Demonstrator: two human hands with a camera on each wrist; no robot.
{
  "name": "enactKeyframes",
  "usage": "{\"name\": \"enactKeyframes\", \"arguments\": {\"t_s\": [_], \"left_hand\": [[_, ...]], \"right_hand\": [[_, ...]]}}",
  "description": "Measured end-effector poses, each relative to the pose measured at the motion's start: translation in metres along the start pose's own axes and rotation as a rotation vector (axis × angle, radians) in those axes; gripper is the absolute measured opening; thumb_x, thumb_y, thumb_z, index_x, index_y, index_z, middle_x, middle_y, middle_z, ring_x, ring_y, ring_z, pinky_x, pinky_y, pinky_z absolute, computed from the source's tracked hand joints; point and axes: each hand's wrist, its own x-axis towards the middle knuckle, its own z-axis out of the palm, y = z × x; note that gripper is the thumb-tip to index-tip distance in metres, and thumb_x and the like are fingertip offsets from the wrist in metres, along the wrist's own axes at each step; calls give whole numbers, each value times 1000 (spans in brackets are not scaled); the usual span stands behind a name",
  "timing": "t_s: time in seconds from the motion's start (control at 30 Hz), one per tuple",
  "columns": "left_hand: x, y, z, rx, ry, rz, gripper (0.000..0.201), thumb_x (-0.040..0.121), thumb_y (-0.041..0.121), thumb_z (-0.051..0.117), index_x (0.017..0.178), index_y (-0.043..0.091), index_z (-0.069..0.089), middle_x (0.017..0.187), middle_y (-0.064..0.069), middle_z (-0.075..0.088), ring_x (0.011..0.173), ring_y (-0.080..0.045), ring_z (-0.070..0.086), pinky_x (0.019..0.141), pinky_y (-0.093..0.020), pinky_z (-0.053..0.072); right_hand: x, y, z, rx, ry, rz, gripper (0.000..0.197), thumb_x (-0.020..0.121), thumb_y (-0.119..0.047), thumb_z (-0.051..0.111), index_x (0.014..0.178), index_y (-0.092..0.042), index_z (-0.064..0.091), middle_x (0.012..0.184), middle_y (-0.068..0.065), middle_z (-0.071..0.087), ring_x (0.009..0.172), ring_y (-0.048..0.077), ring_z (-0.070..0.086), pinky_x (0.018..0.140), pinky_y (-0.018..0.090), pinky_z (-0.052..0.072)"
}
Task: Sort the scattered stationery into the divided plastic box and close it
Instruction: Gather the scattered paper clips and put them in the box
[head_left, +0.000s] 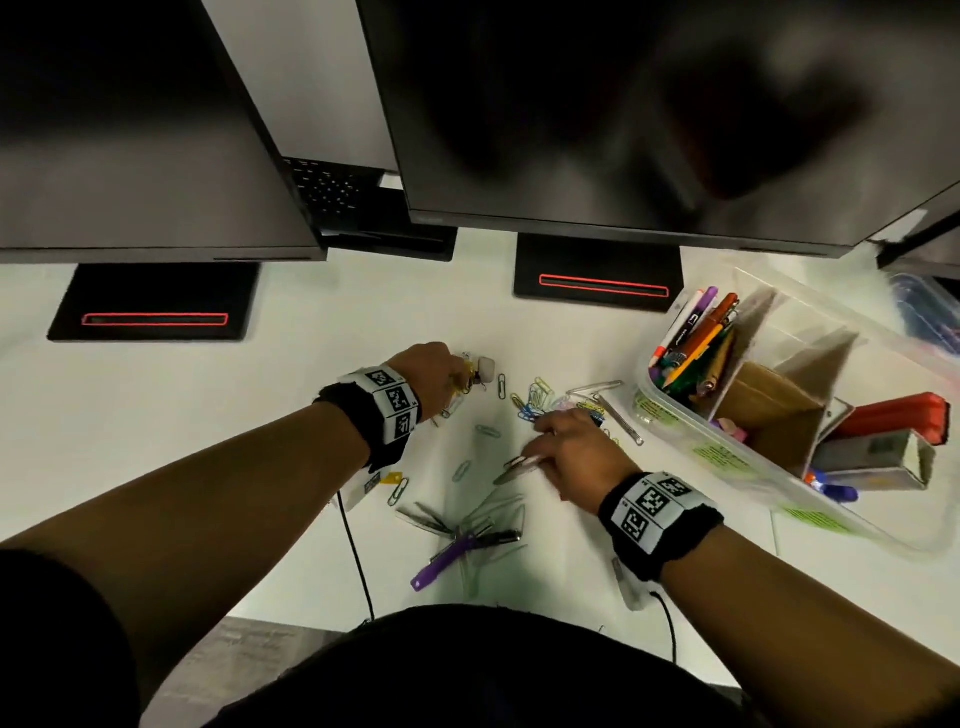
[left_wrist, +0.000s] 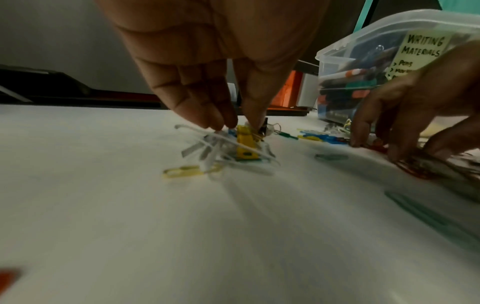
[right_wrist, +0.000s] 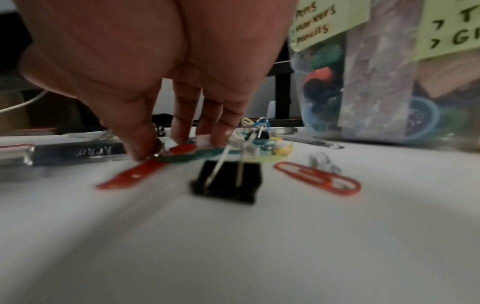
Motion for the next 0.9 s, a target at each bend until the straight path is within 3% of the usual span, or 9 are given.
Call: {"name": "enactKeyframes", "arguments": {"t_s": [0.1,0.2,0.3,0.4,0.6,0.7,0.9], "left_hand": [[8,8,-7,-35,104,30,27,93,18,45,114,17,61,121,-10,53,113,-27,52,93,-32,41],[19,19,-9,-87,106,83,29,92,15,47,119,18,58,124,-7,50,116,-25,51,92,-26,39],[26,28,-3,-21,36,160,39,93,11,48,132,18,52,138,-7,42,125,-24,47,104,-26,37],[30,27,7,130,-48,185,43,94,12,47,137,20,46,149,-7,31,136,-26,35,115,-34,29],[30,21,16,140,15,188,42,88,5,50,128,17,52,138,-8,39,124,-28,43,105,-34,38],[29,23,17,156,28,180,32,87,5,50,117,13,56,130,-11,44,116,-30,47,97,-34,43],[27,16,12,36,99,86,22,86,9,51,105,12,61,116,-12,55,108,-29,52,87,-31,43]], "right_hand": [[5,-1,-7,29,120,64,30,61,1,75,87,-15,75,95,14,70,84,40,63,75,46,56],[0,-22,-10,13,164,-116,26,63,-10,76,88,-17,74,96,11,70,85,33,65,76,39,55],[-12,-46,4,-14,-7,-364,28,74,-32,71,102,-27,70,115,8,66,101,29,62,83,40,52],[-17,-48,22,-132,-159,-437,29,78,-43,67,106,-37,66,122,2,62,109,28,58,87,41,50],[-10,-19,25,-120,12,-268,19,79,-36,58,89,-29,73,101,0,71,85,26,65,73,34,56],[-6,-4,15,-135,97,-147,21,65,-27,79,85,-26,75,93,3,72,75,26,66,71,27,56],[-13,9,-9,-19,347,190,32,73,-19,64,103,-12,70,108,15,69,94,37,65,86,43,53]]}}
